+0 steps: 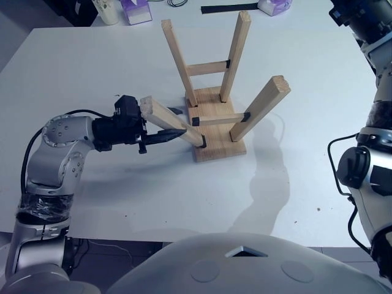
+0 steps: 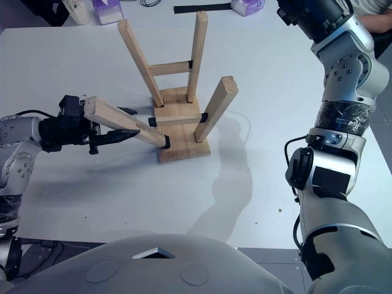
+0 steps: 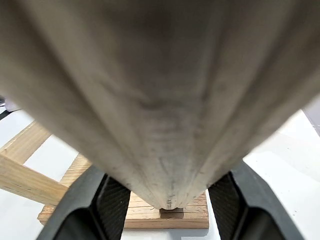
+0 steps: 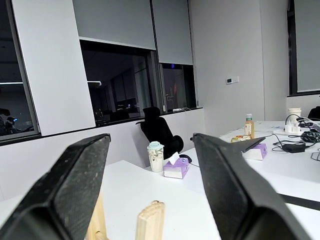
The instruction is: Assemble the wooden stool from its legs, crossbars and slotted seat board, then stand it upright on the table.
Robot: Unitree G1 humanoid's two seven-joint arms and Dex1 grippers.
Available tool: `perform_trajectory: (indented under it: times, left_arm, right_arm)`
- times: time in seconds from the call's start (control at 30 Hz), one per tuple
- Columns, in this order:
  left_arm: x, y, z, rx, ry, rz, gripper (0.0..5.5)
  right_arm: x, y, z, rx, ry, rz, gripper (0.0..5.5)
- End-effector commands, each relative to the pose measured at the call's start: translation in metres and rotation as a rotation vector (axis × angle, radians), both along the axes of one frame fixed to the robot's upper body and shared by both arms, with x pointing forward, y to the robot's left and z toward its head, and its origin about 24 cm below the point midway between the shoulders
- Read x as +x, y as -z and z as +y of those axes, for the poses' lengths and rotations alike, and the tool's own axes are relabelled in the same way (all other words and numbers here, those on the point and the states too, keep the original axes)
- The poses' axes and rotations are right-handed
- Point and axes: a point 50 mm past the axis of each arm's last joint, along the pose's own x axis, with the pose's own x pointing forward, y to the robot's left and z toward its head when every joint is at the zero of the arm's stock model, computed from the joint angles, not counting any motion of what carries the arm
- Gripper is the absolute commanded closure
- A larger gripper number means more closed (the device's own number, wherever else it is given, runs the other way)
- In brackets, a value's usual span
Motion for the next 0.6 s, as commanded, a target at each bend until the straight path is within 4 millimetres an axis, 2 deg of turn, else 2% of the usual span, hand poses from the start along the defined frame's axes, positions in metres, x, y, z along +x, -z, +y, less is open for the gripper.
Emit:
perform_trajectory:
  times: [0.03,0.17,0.3,0.47,0.6]
  left_arm:
    - [-0.007,0.012,0.007,0.108,0.056,0.16,3.46]
    - [-0.005,0.011,0.013,0.171,0.088,0.2,3.46]
    - [0.007,0.013,0.01,0.223,0.126,0.191,3.46]
    - [0.009,0.004,0.005,0.222,0.146,0.155,3.46]
    - [0.003,0.006,0.004,0.226,0.112,0.137,3.46]
  right_arm:
    - [-0.009,0.005,0.0,0.03,0.01,0.007,2.45]
    - [-0.017,0.02,0.004,0.063,0.026,0.038,2.45]
    - [-0.019,0.034,0.019,0.087,0.038,0.069,2.45]
    - [-0.032,0.039,0.037,0.039,-0.007,0.076,2.45]
    - [-0.043,0.034,0.038,0.023,-0.009,0.061,2.45]
